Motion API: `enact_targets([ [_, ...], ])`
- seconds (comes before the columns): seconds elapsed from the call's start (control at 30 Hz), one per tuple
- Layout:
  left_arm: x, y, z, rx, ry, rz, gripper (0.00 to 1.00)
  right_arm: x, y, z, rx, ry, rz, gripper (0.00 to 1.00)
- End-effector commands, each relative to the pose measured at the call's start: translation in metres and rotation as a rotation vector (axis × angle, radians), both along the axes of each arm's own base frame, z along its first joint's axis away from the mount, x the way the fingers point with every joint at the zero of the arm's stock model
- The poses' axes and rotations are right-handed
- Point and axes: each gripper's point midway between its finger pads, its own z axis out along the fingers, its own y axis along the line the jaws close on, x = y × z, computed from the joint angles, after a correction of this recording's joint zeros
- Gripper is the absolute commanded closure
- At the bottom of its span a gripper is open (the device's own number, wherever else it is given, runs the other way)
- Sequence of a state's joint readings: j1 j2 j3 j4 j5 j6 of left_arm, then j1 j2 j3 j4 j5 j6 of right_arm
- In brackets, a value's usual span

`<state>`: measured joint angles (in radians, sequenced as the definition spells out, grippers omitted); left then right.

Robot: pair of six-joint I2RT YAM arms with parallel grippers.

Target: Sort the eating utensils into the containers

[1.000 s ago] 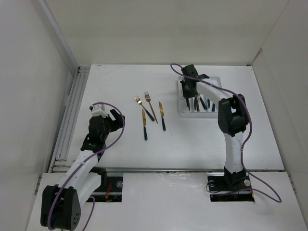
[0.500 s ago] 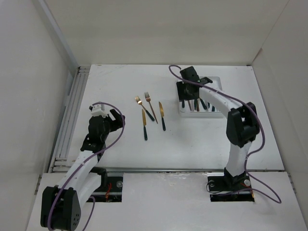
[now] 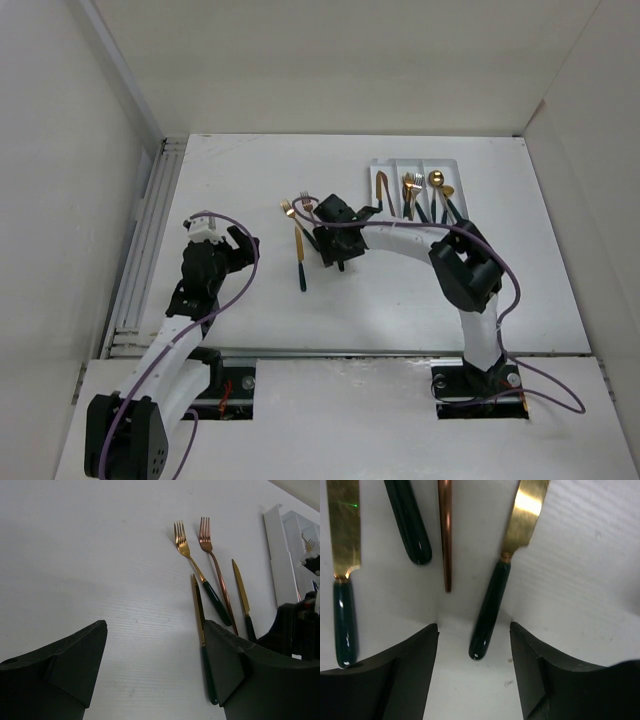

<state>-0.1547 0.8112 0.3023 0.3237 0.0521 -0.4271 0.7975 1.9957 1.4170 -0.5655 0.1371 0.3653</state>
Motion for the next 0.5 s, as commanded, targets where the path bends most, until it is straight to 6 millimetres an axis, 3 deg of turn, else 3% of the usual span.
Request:
enact_targets([
  [0.0,0.001,-0.001,0.014,0.003,-0.067,-0.014,0.25,0.029,0.012,0.008,0.044,-0.048,-0.070,0.35],
  [0.03,0.001,-0.001,0.014,0.003,-0.067,-0.014,0.25,0.027,0.008,-0.002,0.014,-0.031,-0.074,0.37],
  [0.13,0.002,0.001,0.017,0.004,-0.078,-0.005,0.25,0.027,0.001,-0.009,-0.020,-0.030,-0.084,0.38],
  [0.33,0.001,0.001,0.015,0.014,-0.070,-0.008,0.25,0.037,-0.009,-0.019,-0.018,-0.018,-0.114,0.54],
  [0.47,0.001,0.001,0.015,0.014,-0.070,-0.008,0.25,0.049,-0.012,-0.019,0.027,-0.021,-0.146,0.78],
])
